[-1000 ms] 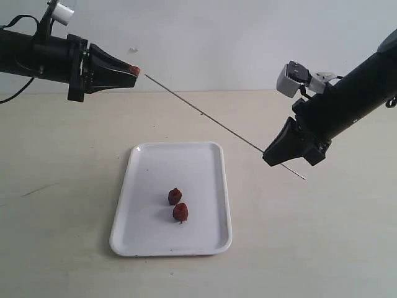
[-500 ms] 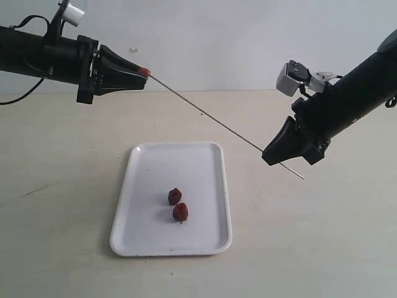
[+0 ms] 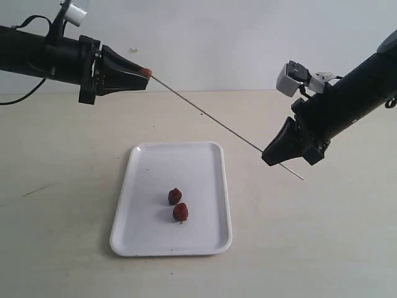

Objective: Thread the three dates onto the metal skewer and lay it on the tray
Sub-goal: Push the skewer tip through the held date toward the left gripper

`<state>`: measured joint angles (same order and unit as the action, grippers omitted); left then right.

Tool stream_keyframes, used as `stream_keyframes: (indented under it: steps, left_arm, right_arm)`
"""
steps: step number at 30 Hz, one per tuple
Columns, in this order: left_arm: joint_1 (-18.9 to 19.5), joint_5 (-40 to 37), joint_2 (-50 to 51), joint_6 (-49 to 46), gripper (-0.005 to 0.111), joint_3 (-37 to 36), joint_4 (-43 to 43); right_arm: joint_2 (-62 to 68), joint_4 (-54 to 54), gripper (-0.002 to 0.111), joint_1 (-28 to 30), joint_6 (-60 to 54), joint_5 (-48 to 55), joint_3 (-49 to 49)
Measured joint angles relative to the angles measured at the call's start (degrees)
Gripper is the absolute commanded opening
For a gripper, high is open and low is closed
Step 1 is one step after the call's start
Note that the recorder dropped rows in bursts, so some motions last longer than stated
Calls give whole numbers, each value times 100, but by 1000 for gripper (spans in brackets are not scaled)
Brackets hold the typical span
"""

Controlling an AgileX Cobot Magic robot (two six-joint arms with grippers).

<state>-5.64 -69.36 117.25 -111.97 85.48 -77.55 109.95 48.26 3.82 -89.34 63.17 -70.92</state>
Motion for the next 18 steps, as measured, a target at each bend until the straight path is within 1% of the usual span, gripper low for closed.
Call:
stream_keyframes:
  steps: [7, 11, 18]
  left_arm:
    - [-23, -14, 0, 0, 27, 0, 0]
    - [-28, -42, 0, 0, 27, 0, 0]
    - [-28, -57, 0, 0, 27, 0, 249]
  right_arm:
    - [0, -86, 0, 0, -228, 79, 0]
    - [0, -156, 0, 0, -574, 51, 0]
    - [0, -156, 0, 0, -932, -301, 0]
